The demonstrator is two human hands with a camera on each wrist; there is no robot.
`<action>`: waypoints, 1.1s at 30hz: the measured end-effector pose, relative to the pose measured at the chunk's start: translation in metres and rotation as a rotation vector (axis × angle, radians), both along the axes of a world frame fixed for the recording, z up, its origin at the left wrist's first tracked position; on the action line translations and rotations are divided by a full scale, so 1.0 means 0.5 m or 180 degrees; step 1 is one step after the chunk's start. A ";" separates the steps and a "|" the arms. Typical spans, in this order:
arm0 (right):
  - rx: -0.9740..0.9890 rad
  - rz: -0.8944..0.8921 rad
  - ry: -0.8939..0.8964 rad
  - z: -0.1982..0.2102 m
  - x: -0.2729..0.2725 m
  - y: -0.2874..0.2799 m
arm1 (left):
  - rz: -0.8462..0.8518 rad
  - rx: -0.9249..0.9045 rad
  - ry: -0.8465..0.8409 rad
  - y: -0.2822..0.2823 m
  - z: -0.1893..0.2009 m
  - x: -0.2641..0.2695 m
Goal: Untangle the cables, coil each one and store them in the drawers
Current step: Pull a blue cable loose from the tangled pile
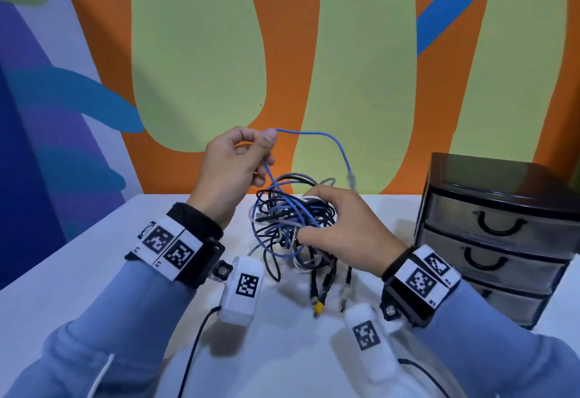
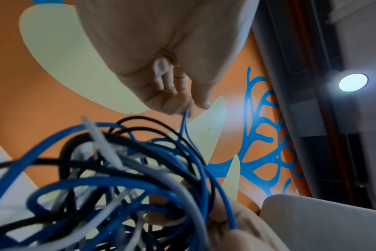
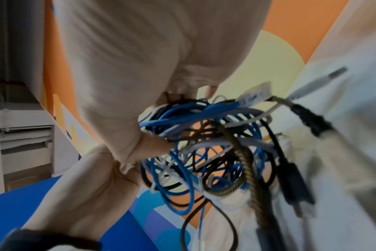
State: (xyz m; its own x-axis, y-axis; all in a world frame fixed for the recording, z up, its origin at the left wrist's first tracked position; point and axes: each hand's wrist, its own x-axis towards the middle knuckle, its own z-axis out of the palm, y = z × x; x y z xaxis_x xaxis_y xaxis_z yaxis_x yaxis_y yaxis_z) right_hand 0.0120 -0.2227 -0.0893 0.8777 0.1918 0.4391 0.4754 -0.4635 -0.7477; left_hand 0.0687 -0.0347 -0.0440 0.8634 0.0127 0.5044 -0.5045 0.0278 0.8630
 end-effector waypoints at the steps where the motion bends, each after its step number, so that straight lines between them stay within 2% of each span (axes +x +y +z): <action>1: 0.0111 0.0144 0.0045 0.001 -0.002 0.000 | -0.0104 0.0059 -0.0001 -0.002 -0.002 -0.003; 7: 0.0452 0.0315 0.0172 -0.008 0.005 -0.001 | -0.0232 0.0887 -0.0132 -0.003 -0.010 -0.009; 11: 0.0660 0.0341 0.0248 -0.012 0.012 -0.003 | -0.0304 0.1377 0.0022 0.004 -0.012 -0.012; 16: 0.0935 0.0248 0.0266 -0.016 0.020 0.000 | -0.0357 0.1413 0.0076 0.002 -0.011 -0.016; 19: 0.1261 0.0169 0.0277 -0.019 0.027 -0.004 | -0.0387 0.1311 -0.0083 -0.004 -0.010 -0.018; 23: 0.1655 0.0031 0.0317 -0.018 0.031 -0.009 | -0.0153 0.1236 -0.0470 -0.003 -0.004 -0.017; 27: 0.2058 -0.0146 0.0373 -0.016 0.034 -0.007 | 0.0336 0.1652 -0.0641 0.007 -0.012 -0.009; 29: 0.2358 -0.0254 0.0436 -0.013 0.035 -0.014 | 0.0169 0.1731 -0.0459 0.012 -0.009 -0.011; 33: 0.2859 -0.0423 0.0581 -0.002 0.032 -0.028 | -0.0334 0.2639 0.0108 0.020 -0.016 -0.016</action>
